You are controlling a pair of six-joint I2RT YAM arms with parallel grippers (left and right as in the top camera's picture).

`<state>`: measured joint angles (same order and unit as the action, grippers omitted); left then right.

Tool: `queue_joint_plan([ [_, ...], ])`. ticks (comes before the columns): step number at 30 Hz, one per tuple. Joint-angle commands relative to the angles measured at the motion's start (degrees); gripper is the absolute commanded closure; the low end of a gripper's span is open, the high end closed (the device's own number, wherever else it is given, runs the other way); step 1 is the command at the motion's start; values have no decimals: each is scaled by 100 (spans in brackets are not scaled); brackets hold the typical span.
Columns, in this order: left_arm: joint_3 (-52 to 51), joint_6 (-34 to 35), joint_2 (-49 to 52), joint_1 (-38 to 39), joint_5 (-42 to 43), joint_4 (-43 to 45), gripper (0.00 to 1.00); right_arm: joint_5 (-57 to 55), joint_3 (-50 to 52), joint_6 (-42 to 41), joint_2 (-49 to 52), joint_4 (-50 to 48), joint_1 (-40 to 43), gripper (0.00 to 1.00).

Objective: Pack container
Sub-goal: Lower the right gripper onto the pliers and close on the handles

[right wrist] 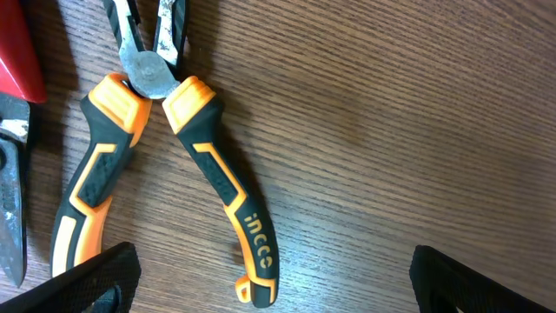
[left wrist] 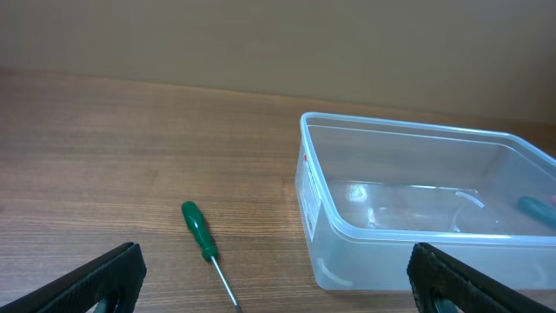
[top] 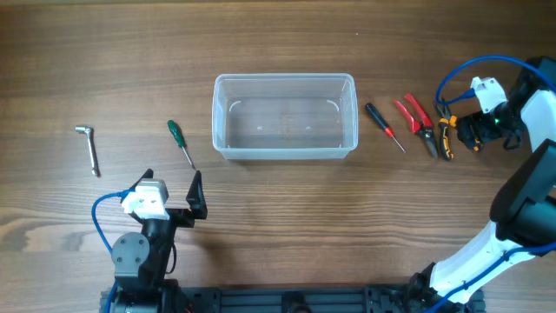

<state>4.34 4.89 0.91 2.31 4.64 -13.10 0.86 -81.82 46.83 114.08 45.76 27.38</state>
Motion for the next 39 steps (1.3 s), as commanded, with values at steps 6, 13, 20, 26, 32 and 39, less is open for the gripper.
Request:
queue_joint_plan([
  [6, -37, 31, -20, 31, 109, 22, 0, -369, -2, 116, 94, -61, -116, 0],
  [13, -37, 31, -20, 33, 109, 22, 0, -365, -13, 142, 94, -118, -310, 0],
  [20, -37, 31, -20, 33, 109, 22, 0, -321, -13, 264, 122, -94, -315, 0],
  [26, -37, 31, -20, 33, 109, 22, 0, -293, -13, 223, 568, -39, -317, 0],
  [32, -37, 31, -20, 33, 109, 22, 0, -566, -24, 214, 732, -155, -315, 0],
  [39, -37, 31, -20, 33, 109, 22, 0, -437, -24, 181, 732, -177, -315, 3],
])
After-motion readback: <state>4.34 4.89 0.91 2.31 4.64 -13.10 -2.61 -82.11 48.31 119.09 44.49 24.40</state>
